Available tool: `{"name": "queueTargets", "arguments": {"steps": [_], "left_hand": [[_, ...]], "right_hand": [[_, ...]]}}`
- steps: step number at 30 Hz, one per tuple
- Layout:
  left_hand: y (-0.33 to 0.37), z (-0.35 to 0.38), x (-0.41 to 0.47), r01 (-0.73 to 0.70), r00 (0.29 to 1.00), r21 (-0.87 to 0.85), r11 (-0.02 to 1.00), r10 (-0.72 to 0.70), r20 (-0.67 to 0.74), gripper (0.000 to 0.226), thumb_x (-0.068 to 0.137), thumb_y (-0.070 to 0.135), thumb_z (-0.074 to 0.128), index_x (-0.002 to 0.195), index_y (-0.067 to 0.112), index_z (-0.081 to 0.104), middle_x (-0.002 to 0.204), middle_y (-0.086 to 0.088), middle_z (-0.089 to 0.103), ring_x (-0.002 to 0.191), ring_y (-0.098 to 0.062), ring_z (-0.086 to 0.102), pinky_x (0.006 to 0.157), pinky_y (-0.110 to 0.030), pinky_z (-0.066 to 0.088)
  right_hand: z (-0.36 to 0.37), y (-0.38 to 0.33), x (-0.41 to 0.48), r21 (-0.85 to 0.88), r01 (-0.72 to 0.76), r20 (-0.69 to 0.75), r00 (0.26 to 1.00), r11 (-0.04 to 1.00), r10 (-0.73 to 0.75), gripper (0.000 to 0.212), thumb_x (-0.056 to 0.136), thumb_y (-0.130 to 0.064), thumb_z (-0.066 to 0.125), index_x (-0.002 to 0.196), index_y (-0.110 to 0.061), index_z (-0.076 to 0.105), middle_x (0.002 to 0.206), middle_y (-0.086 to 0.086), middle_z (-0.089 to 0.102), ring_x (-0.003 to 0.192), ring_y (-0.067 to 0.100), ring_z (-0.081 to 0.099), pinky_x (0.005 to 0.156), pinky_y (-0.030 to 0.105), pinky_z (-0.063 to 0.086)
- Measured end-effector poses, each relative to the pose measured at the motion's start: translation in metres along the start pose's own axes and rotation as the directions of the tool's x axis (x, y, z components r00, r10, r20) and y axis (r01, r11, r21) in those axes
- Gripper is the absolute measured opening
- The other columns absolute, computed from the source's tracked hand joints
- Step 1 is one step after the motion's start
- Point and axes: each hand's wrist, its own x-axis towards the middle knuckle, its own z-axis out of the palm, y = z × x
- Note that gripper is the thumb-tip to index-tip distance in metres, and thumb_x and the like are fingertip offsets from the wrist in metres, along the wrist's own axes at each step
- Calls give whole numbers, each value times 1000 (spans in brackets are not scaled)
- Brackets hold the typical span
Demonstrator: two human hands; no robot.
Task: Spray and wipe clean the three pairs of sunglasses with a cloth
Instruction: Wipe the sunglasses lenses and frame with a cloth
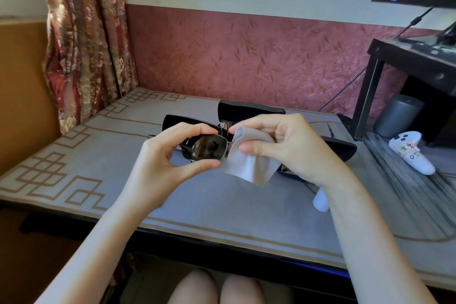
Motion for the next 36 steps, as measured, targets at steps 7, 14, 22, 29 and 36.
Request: {"name": "queueTargets", "arguments": {"steps": [7,14,22,29,36], "left_hand": [[-4,0,-4,-9,1000,1,1000,9,1,41,70,35,77,109,36,64,106,11,67,103,-15,63,94,-38,48],[-5,-1,-4,-8,1000,10,1000,8,-3,40,69,34,76,108,30,66,102,11,66,97,-11,62,90,-24,46],[-5,0,-5,10,1000,19,1000,-10,-2,40,69,38,76,106,36,63,102,11,66,98,-15,62,91,-36,47],[-5,-1,-5,-3,1000,35,999,4,-18,43,69,40,76,109,34,64,104,16,66,101,-12,62,91,-32,47],[-8,1,-6,-25,999,75,997,23,29,70,68,44,76,133,40,51,108,15,65,105,-13,61,96,-28,46]], "right_hand": [[12,-7,6,-258,-9,-3,1000,966,8,25,81,-18,76,104,-28,72,102,-11,73,101,3,64,97,32,48],[9,-2,0,-203,-79,-143,988,976,50,29,69,-32,84,90,-23,66,93,-7,71,86,8,66,85,26,52],[16,-1,-2,-160,-25,-147,989,987,2,7,78,-22,78,74,-21,73,78,-6,73,78,6,67,74,14,45],[27,1,1,-142,48,-173,982,989,-73,7,83,-19,75,76,-19,75,78,-6,73,78,4,67,77,21,50],[39,-2,3,-179,4,-127,992,984,-28,6,84,-23,74,89,-20,76,83,-8,73,83,1,67,80,19,49]]}}
